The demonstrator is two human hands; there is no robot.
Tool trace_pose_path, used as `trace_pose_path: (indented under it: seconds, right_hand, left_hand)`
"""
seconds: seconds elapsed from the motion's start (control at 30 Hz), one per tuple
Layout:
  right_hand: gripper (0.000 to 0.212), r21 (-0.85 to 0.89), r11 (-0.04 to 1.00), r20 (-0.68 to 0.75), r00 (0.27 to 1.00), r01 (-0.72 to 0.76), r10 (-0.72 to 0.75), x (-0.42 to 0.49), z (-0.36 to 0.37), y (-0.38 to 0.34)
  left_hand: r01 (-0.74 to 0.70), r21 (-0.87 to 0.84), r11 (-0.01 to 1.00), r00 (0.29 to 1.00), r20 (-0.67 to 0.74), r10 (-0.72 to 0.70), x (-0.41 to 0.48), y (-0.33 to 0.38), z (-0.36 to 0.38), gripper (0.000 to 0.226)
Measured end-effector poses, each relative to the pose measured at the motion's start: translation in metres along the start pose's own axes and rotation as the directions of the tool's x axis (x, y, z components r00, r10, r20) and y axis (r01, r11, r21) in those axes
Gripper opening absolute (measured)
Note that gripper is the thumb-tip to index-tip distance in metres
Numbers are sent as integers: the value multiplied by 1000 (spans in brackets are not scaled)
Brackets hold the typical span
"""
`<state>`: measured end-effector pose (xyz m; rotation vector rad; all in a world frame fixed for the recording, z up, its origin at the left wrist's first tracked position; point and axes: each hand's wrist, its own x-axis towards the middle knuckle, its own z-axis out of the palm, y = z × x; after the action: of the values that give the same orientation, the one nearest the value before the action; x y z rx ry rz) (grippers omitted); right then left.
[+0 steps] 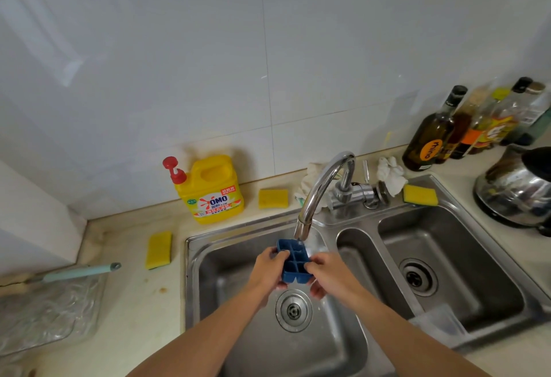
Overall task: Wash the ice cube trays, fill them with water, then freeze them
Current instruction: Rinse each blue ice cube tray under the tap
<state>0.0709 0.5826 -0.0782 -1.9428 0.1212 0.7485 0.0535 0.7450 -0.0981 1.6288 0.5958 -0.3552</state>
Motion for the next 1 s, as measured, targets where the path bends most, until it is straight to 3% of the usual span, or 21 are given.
trace_pose_path:
  seconds: [0.13, 0.27, 0.43, 0.57, 0.7, 0.87, 1.0]
  right_hand:
    - [13, -33, 998, -71, 996, 48, -51, -4, -7, 2]
    - [22, 19, 998, -123, 991, 54, -51, -6, -13, 5]
    - [16, 82, 995, -168, 985, 61, -46, -4, -19, 8]
    - [17, 92, 994, -174, 984, 54, -38, -4, -19, 7]
    - [9, 84, 994, -182, 982, 75, -59, -5, -16, 3]
    - [14, 69, 994, -195, 979, 80, -65, -4, -14, 2]
    - [12, 79, 997, -178, 984, 16, -2, -3, -21, 13]
  left_hand:
    - [-7, -71, 997, 997, 79, 13, 0, 2, 4, 24]
    - [-80, -159, 984, 985, 136, 102, 2, 6, 12, 40]
    - [-137, -160, 978, 975, 150, 161, 6, 12, 21, 48]
    - [-108, -176, 978, 982, 136, 133, 6, 14, 21, 43]
    - [-30, -172, 985, 992, 113, 50, 6, 14, 19, 22]
    - [79, -154, 985, 992, 112, -62, 8, 15, 23, 34]
    - [101, -94, 990, 984, 155, -85, 10, 14, 30, 27]
